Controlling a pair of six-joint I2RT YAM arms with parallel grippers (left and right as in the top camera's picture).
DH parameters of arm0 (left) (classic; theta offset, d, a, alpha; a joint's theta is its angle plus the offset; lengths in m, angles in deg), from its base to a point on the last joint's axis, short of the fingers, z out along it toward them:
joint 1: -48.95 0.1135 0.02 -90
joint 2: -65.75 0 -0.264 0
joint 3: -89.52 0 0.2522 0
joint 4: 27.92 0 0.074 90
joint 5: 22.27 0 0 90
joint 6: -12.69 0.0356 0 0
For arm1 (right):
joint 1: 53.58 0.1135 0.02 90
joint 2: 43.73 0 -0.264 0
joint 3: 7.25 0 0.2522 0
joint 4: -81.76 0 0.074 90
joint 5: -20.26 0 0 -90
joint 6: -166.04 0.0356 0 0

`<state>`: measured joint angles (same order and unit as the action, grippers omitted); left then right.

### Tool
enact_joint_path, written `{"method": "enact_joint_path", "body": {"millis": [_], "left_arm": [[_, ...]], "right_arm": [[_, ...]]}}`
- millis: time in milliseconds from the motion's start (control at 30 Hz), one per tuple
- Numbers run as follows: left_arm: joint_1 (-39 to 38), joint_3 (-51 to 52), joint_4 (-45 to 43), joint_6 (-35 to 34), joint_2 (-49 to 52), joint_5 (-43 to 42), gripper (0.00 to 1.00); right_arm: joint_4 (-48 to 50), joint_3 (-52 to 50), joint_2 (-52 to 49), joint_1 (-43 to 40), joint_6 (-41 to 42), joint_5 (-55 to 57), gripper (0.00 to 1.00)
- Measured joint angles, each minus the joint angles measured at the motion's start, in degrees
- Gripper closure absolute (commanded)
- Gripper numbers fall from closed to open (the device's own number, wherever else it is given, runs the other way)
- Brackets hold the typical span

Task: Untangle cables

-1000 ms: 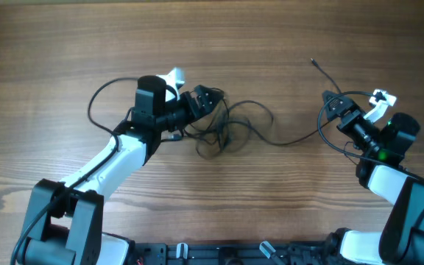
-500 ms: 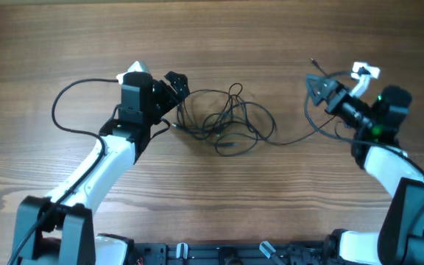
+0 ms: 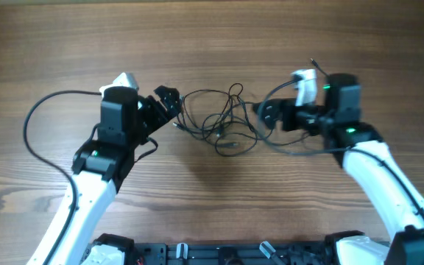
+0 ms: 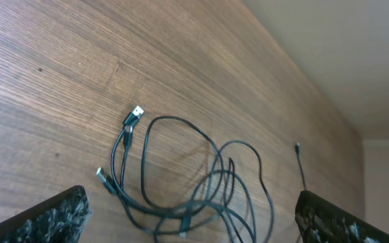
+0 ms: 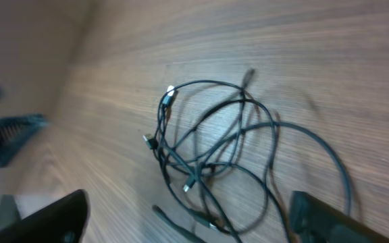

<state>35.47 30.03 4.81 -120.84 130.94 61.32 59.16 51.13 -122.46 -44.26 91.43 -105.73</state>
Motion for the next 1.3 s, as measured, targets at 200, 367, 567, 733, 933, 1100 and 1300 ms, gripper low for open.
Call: {"method": "enact_joint_path", "body": {"millis": [200,367,567,733,933,1100,1300], "left_arm": [[-1.09,-0.02,2.93,-0.24,-0.66,-2.71,0.0],[-5.97,-0.02,2.4,-4.79,3.15,-6.91,0.0],[-12.11,-0.04,-1.05,-14.86,11.98,-7.69,0.0],[-15.85,-0.15,-8.07,-34.77,21.66,-8.11,0.0],[-22.56,-0.28,-22.38,-52.37,30.77,-7.69,0.2],[-23.76,-0.57,-21.73,-57.18,34.49,-0.9,0.96],[-19.91,-1.57,-13.38,-57.75,36.09,5.51,0.96]], "right_arm": [[7.76,0.15,-5.2,12.15,-2.03,17.31,0.31],[9.81,0.15,-10.75,13.94,0.31,25.83,0.62],[11.02,0.15,-11.06,13.4,3.32,24.57,0.95],[11.54,0.15,-11.06,13.4,3.85,23.85,0.95],[11.52,0.15,-11.06,13.4,3.87,23.34,0.96],[11.23,0.15,-9.64,11.89,3.91,18.47,0.96],[10.69,0.15,5.42,-0.07,4.59,12.61,0.96]]}}
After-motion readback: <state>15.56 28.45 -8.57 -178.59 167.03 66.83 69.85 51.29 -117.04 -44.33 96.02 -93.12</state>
